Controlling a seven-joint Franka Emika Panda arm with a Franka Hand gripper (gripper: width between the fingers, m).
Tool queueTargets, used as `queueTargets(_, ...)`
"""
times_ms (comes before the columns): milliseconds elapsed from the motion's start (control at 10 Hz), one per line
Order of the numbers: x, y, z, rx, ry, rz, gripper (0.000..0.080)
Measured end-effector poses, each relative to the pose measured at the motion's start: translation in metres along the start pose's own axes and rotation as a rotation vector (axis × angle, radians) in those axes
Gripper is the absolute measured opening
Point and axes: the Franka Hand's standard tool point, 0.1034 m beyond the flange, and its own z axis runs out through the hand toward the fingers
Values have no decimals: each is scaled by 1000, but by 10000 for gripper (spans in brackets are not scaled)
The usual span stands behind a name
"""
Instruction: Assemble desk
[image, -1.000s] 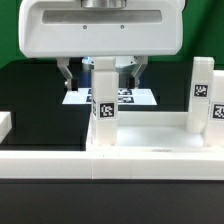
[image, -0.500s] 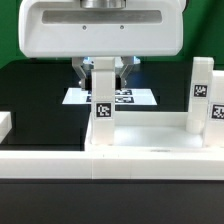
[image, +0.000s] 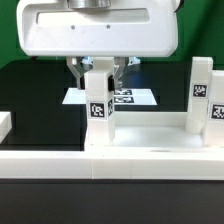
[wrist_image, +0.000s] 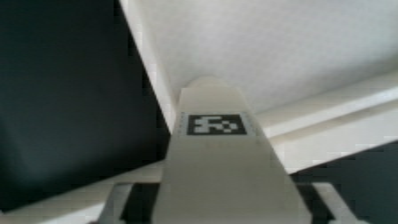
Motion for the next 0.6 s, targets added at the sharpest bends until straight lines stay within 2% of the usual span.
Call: queueTargets(600,0,-7,1,16,-10,729,291)
